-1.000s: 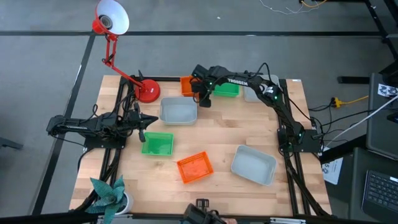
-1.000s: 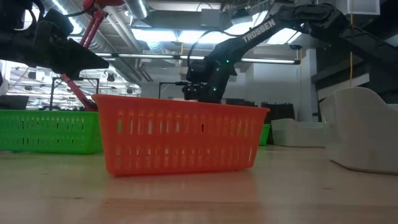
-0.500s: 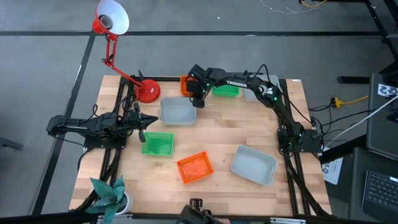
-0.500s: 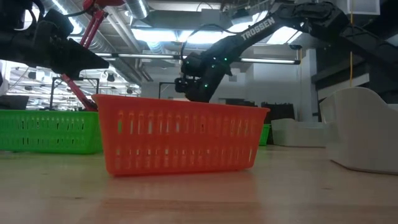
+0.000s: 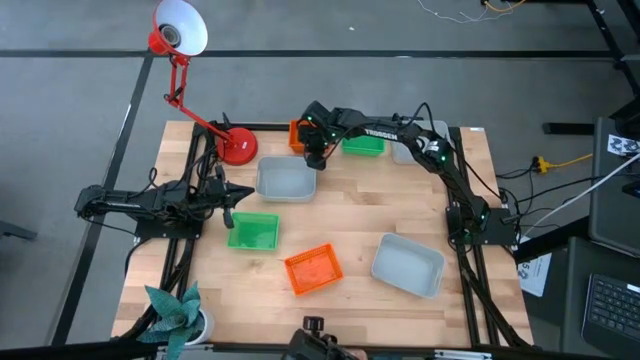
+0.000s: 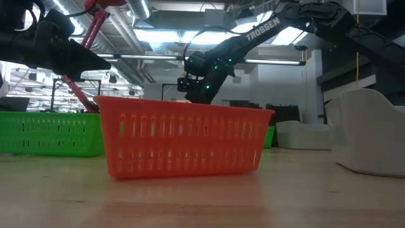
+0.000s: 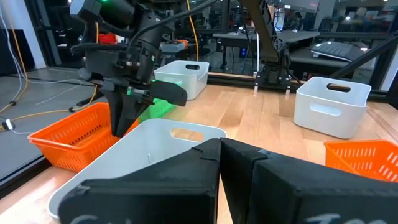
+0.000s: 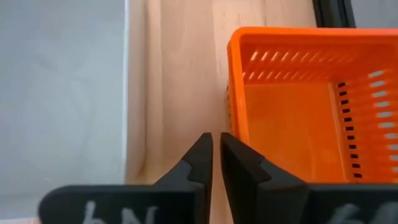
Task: Stack baskets by color
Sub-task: Stack the middle orange bin on the top orange bin, then move the left gray bin to the middle right of the table
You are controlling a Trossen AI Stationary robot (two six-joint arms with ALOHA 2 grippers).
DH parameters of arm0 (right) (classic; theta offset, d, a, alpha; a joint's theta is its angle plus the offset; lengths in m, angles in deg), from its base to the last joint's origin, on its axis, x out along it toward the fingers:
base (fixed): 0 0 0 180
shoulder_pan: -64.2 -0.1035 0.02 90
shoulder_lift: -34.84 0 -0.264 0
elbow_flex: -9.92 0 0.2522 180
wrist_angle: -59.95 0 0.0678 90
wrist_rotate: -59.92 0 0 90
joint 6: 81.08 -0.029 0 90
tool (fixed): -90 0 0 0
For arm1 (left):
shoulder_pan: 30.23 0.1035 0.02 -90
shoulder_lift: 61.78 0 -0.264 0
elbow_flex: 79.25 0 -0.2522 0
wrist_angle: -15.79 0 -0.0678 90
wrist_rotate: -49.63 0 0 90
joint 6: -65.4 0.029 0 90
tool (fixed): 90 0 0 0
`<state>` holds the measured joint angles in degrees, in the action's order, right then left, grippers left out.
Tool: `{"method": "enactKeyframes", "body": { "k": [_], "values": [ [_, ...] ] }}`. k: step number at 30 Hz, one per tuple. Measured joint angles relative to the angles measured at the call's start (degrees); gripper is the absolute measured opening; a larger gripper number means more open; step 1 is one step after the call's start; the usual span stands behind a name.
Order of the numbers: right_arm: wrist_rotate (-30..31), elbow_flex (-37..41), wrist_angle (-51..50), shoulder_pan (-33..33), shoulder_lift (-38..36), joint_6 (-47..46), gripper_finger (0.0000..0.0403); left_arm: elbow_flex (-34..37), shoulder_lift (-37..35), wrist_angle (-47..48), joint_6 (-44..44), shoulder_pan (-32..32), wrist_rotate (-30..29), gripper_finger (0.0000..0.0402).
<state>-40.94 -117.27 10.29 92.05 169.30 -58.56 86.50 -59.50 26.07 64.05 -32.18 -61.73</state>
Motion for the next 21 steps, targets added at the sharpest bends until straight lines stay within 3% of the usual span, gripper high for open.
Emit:
{"method": "enactKeyframes", "body": {
  "k": [4,10,17,21],
  "values": [
    [-2.8,0.0,0.1,-0.4,-0.1,-0.6,0.0036,0.0,0.0,0.0,0.0,0.0,0.0,0.0000],
    [1.7,-4.3,-5.2,-1.1,-0.4,-3.4,0.0036,0.0,0.0,0.0,0.0,0.0,0.0,0.0000],
    [8.7,-21.5,-32.2,-3.6,-0.5,-9.2,0.0036,0.0,0.0,0.0,0.0,0.0,0.0,0.0000],
    [11.2,-15.7,-38.6,-5.7,-9.3,-11.5,0.0036,0.0,0.0,0.0,0.0,0.0,0.0,0.0000]
  ]
}}
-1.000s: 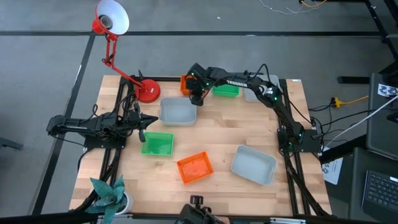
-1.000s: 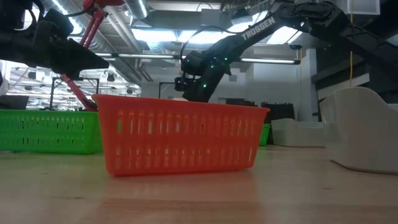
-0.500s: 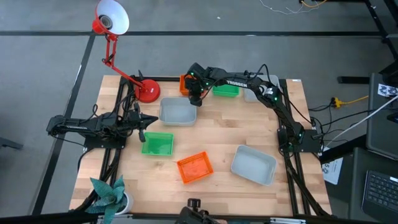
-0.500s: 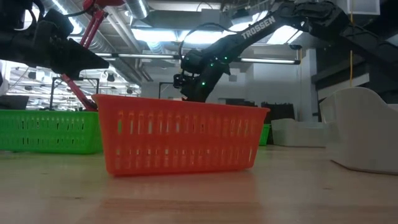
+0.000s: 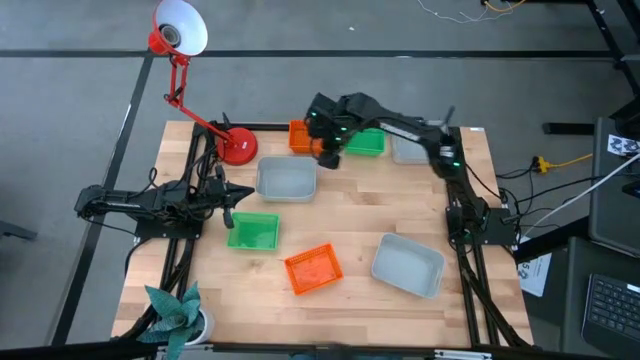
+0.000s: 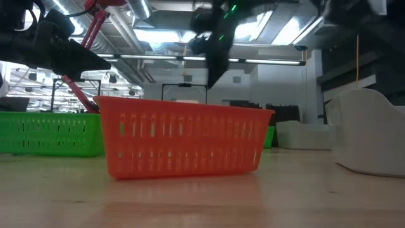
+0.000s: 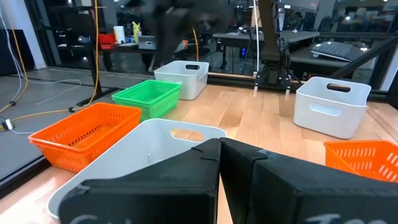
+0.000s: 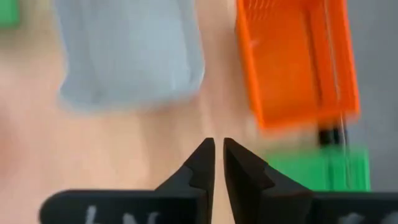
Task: Stack baskets by color
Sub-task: Move the left gray bin to the middle right of the table
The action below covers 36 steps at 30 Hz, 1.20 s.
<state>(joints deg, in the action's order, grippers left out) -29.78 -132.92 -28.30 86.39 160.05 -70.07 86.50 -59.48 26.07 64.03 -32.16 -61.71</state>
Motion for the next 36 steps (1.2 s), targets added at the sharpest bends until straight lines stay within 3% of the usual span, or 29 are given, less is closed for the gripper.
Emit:
{"method": "enactKeyframes", "body": {
  "k": [5,7,9,12,14,17,21,23,28,33,36],
  "values": [
    [2.2,10.2,-6.1,-2.3,-11.5,-7.0,0.0036,0.0,0.0,0.0,-0.1,0.0,-0.2,0.0000],
    [3.4,16.4,-5.9,-3.5,-17.2,-9.3,0.0036,0.0,0.0,0.0,-4.3,0.0,-2.0,0.0000],
    [4.8,23.7,-5.0,-4.7,-23.7,-11.9,0.0036,-1.1,0.8,2.7,-9.2,0.0,-8.2,0.0000],
    [6.9,35.6,-0.4,-6.5,-33.4,-16.4,0.0036,-5.2,4.2,16.0,-16.5,0.0,-20.5,0.0000],
    [7.3,42.7,2.7,-7.7,-40.3,-19.2,0.0036,-9.4,7.2,22.4,-22.4,0.0,-23.3,0.0000],
    [7.6,51.2,7.4,-9.6,-49.4,-23.6,0.0036,-15.8,13.6,26.9,-27.6,0.1,-22.0,0.0000],
    [7.7,59.6,11.7,-11.7,-59.3,-28.4,0.0036,-25.8,25.9,36.6,-35.7,1.8,-15.6,0.0000],
    [7.8,62.9,12.7,-12.5,-63.3,-30.2,0.0036,-30.5,32.4,44.9,-42.1,3.9,-11.5,0.0000],
    [7.8,69.3,14.3,-14.2,-70.2,-33.4,0.0036,-37.6,50.3,58.0,-51.6,11.4,-8.8,0.0000],
    [7.7,72.9,16.4,-15.0,-72.8,-33.5,0.0036,-41.1,66.3,55.4,-51.0,18.2,-9.0,0.0000],
    [7.7,73.2,17.0,-15.0,-72.8,-33.2,0.0036,-43.5,75.3,45.1,-44.0,20.1,-4.4,0.0000]
  ]
}}
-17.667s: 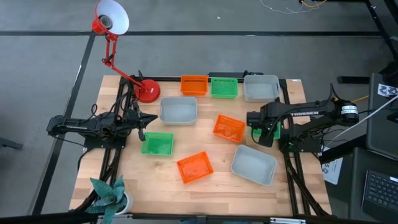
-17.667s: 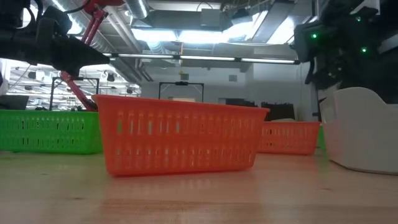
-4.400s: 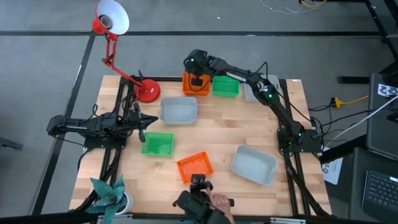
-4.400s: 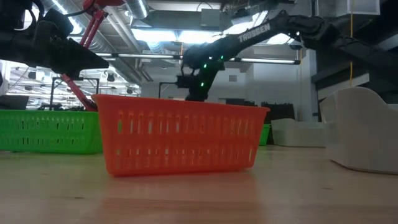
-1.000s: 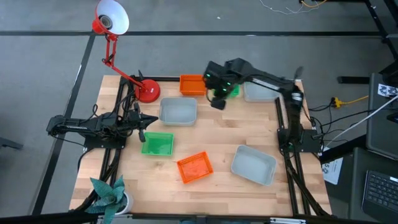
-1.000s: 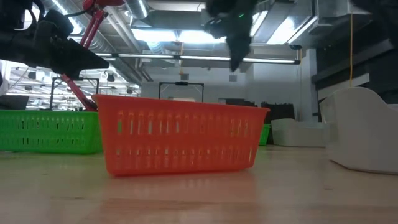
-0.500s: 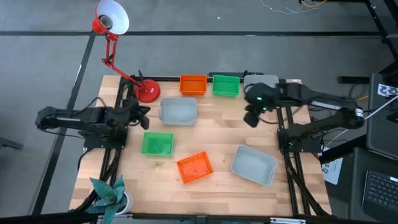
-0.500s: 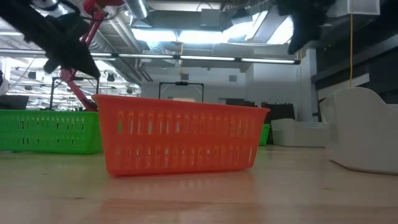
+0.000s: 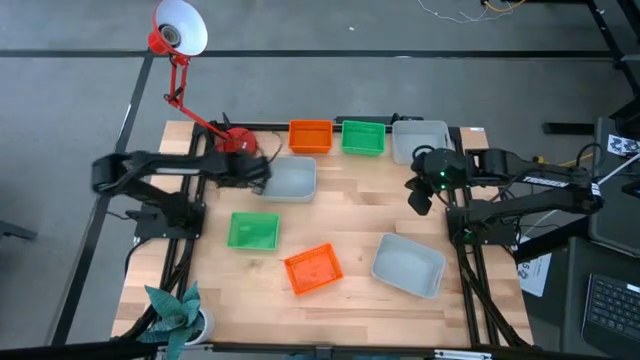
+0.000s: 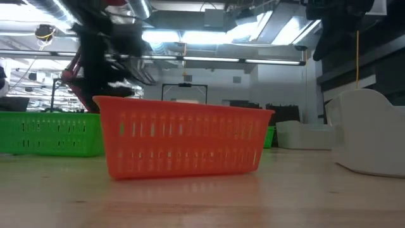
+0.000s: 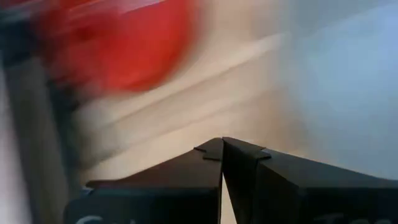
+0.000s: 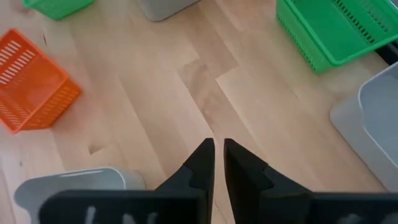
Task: Stack baskets by color
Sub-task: Move the left gray bin to the middle right of the table, then stack the orange bin on the top orange bin
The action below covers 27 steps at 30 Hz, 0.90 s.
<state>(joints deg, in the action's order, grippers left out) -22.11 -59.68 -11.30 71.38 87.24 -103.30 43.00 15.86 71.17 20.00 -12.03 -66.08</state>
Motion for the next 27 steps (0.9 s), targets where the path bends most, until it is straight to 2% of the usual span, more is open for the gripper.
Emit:
{"method": "enactKeyframes", "body": {
  "k": [3,5,7,11,17,19,21,24,27],
  "values": [
    [0.0,0.0,0.8,0.0,0.1,0.2,0.0036,-3.1,5.4,-19.1,14.1,-2.5,14.9,0.0000],
    [0.0,0.0,0.7,0.0,0.1,0.2,0.0036,-6.3,7.9,-25.1,18.5,-5.3,18.2,0.0000],
    [0.0,0.0,0.6,0.0,0.1,0.0,0.0036,-10.0,9.0,-22.0,20.3,-7.7,15.7,0.0000],
    [0.0,0.0,0.1,0.0,0.1,0.0,0.0036,-15.6,9.3,-9.8,19.1,-11.6,5.8,0.0000],
    [0.0,0.0,-0.1,0.0,0.1,0.0,0.0036,-17.2,7.4,0.6,17.0,-15.7,3.4,0.0000],
    [0.0,0.0,-0.1,0.0,0.1,0.0,0.0036,-17.2,7.4,3.0,16.1,-16.7,4.4,0.0000],
    [0.0,0.0,-0.1,0.0,0.1,0.0,0.0036,-17.2,7.4,3.8,15.7,-18.0,8.4,0.0000],
    [0.0,0.0,0.0,0.0,0.1,0.0,0.0036,-17.2,8.1,0.3,15.6,-20.8,16.8,0.0000],
    [0.0,0.0,0.0,0.0,0.1,0.0,0.0036,-17.2,8.3,-4.0,16.1,-25.0,19.5,0.0000]
  ]
}}
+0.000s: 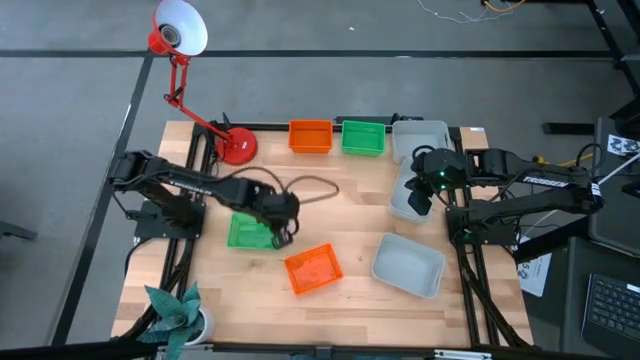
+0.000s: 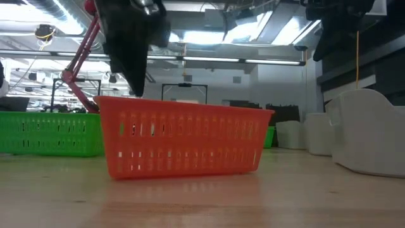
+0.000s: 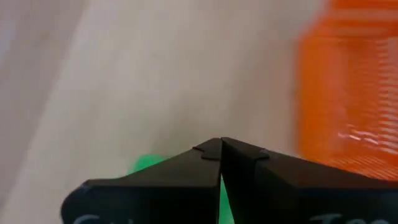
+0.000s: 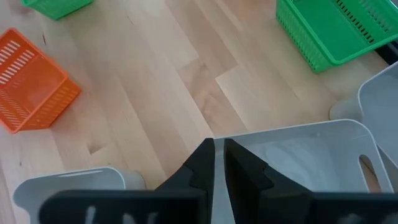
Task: Stack baskets by color
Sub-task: Stack the orange bin on the top orange bin
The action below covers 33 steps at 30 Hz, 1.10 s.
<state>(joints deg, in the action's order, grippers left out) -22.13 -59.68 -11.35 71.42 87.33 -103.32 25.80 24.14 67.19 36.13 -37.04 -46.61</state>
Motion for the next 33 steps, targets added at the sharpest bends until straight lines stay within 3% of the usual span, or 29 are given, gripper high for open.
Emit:
{"method": "enactKeyframes", "body": {
  "k": [5,8,13,16,19,22,33],
  "values": [
    [0.0,0.0,0.0,0.0,0.0,0.0,0.0036,0.0,0.0,-1.7,-0.8,-6.6,-3.7,0.0000],
    [0.0,0.0,0.0,0.0,0.0,0.0,0.0036,0.5,0.3,-10.3,-1.4,-9.7,-5.7,0.0000],
    [0.0,0.0,0.0,0.0,0.0,0.1,0.0036,0.6,5.7,-23.8,2.6,-11.5,3.0,0.0000],
    [0.0,0.0,0.0,0.0,0.0,0.1,0.0036,0.3,10.2,-23.2,2.4,-11.5,7.8,0.0000],
    [0.0,0.0,0.0,0.0,0.0,0.2,0.0036,-0.6,14.1,-23.3,2.5,-11.1,11.7,0.0000],
    [0.0,0.0,0.0,0.0,0.0,0.3,0.0036,-1.4,16.8,-23.9,2.9,-10.2,11.9,0.0000],
    [0.1,0.0,1.1,0.0,0.0,1.8,0.0036,-1.7,19.3,-23.0,15.3,2.6,2.3,0.0000]
  ]
}}
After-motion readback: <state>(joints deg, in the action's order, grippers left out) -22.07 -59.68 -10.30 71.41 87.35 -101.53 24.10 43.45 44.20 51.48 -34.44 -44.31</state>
